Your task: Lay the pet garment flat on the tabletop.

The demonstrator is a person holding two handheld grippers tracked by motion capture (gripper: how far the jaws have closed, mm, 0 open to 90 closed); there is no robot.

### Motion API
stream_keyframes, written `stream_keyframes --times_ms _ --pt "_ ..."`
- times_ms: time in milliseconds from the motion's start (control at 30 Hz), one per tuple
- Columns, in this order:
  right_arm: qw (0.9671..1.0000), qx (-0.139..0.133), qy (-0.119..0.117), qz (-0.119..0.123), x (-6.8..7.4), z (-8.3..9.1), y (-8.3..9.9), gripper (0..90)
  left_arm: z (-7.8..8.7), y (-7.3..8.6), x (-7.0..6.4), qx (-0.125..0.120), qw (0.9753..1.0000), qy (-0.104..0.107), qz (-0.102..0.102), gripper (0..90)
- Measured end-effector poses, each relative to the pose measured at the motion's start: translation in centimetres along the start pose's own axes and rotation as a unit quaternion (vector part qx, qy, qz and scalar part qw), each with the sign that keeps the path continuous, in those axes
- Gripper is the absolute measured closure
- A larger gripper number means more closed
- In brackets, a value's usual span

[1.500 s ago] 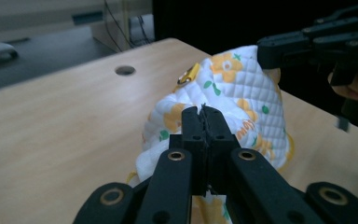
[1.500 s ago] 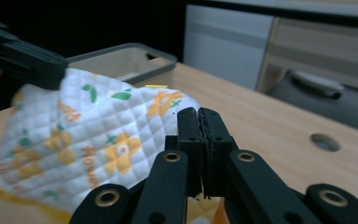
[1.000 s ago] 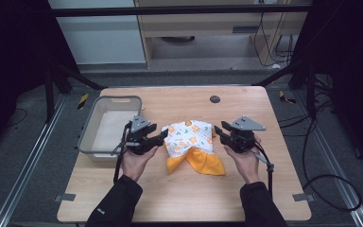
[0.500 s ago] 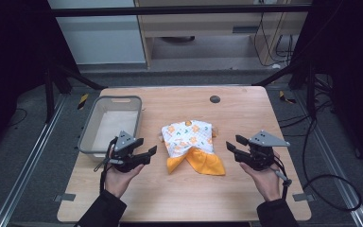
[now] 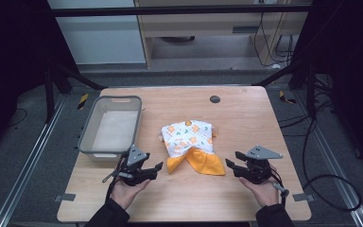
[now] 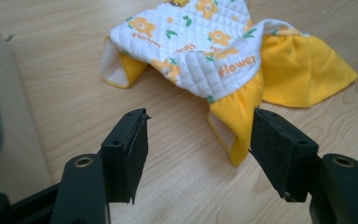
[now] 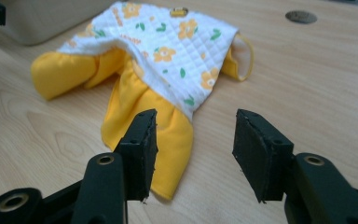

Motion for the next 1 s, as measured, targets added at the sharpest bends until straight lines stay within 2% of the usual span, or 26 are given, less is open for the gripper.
stream_keyframes --times_ms 133,400,500,700,833,933,1000 --pt "0.9999 0.015 -0.004 -0.004 0.3 -0.8 0.8 50.8 -0.9 0.5 -0.5 0.014 0.9999 0.007 -0.004 36.6" --pt "0.9988 0.046 -0.009 0.016 1.5 -2.3 1.9 55.0 -2.3 1.1 -1.7 0.043 0.9987 0.024 -0.014 41.4" --pt "0.9981 0.055 -0.011 0.024 1.9 -2.8 2.1 56.2 -2.9 1.3 -2.1 0.055 0.9981 0.025 -0.016 43.9" --pt "0.9963 0.080 -0.006 0.030 2.2 -4.1 2.7 59.8 -4.1 1.7 -2.1 0.068 0.9975 0.020 -0.001 50.6" --pt "0.9958 0.087 -0.012 0.028 2.4 -4.5 2.8 65.8 -4.5 1.6 -2.0 0.071 0.9971 0.025 0.014 61.0" --pt "0.9951 0.092 -0.019 0.031 2.6 -4.7 3.0 72.9 -4.8 1.7 -1.9 0.079 0.9961 0.034 0.022 73.6" --pt "0.9947 0.094 -0.024 0.033 2.6 -4.7 3.0 79.1 -4.7 1.7 -1.9 0.078 0.9960 0.038 0.020 81.8"
Point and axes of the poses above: each handheld gripper's, and its own axes: z roughly backward along the jaws, y roughly out of its underside, x roughly to its left, the point moved 5 cm from there along -z, roughly forward along the jaws, and after that the axes turned 14 degrees about y, right-handed, at the moved point
